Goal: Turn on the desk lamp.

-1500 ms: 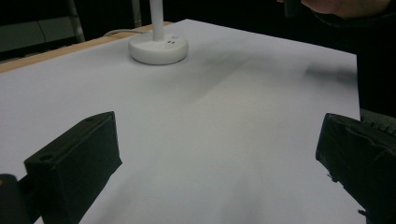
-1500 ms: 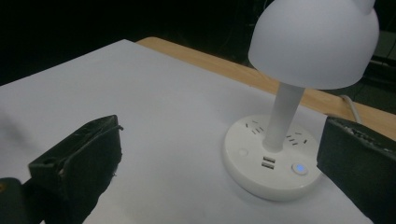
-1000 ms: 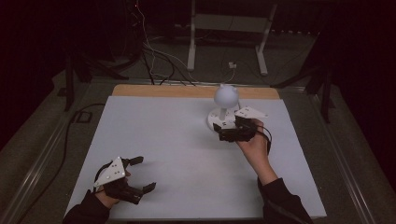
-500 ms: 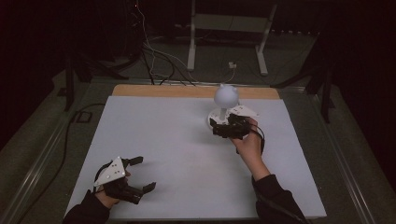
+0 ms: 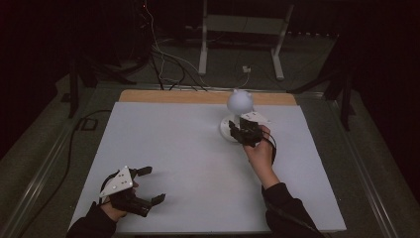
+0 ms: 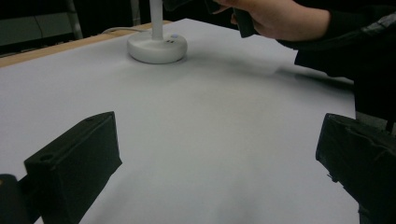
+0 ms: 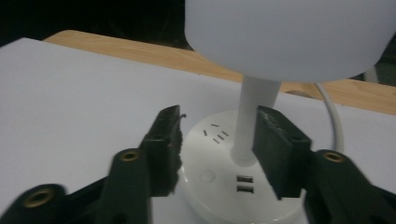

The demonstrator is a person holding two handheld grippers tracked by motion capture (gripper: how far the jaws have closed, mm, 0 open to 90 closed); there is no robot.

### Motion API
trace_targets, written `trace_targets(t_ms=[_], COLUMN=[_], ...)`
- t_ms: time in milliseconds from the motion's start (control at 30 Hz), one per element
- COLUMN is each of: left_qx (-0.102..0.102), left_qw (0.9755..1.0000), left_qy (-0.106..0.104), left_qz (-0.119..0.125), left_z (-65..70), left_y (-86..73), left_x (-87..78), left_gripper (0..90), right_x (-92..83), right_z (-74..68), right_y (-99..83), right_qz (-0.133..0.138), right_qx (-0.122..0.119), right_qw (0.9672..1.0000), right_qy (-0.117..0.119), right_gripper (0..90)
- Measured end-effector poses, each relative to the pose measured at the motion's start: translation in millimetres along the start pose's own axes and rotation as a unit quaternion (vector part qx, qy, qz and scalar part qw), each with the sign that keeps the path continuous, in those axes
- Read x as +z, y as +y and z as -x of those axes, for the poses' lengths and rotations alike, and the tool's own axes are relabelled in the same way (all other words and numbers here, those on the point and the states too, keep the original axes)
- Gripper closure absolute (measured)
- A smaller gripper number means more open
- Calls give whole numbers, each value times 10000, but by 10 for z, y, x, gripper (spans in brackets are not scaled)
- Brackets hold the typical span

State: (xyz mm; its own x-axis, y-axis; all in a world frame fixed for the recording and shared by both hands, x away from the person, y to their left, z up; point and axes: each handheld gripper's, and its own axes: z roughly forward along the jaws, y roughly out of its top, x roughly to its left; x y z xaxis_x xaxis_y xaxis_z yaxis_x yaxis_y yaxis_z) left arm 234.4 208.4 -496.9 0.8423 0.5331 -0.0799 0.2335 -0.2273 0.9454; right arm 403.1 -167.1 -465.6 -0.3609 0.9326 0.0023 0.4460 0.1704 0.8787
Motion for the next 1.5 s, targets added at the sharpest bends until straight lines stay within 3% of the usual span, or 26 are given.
trace_targets(t_ms=[300, 500, 900, 1500], left_qx=[37, 40, 33, 35], left_qw=[10000, 10000, 10000, 10000], left_qy=[-4, 11, -7, 11], left_qz=[-33, -17, 18, 26], left_z=[5, 4, 2, 6], left_y=[-3, -4, 0, -2], left_x=[3, 1, -6, -1], left_gripper=[3, 3, 3, 3], right_x=[62, 161, 306, 426], right_z=[-53, -81, -144, -123], right_y=[-40, -82, -161, -252], right_qz=[-35, -251, -558, -750], right_qx=[-78, -87, -152, -126], right_qw=[9998, 9994, 9979, 9966], right_qy=[-186, -240, -282, -325], right_gripper=[771, 896, 900, 899])
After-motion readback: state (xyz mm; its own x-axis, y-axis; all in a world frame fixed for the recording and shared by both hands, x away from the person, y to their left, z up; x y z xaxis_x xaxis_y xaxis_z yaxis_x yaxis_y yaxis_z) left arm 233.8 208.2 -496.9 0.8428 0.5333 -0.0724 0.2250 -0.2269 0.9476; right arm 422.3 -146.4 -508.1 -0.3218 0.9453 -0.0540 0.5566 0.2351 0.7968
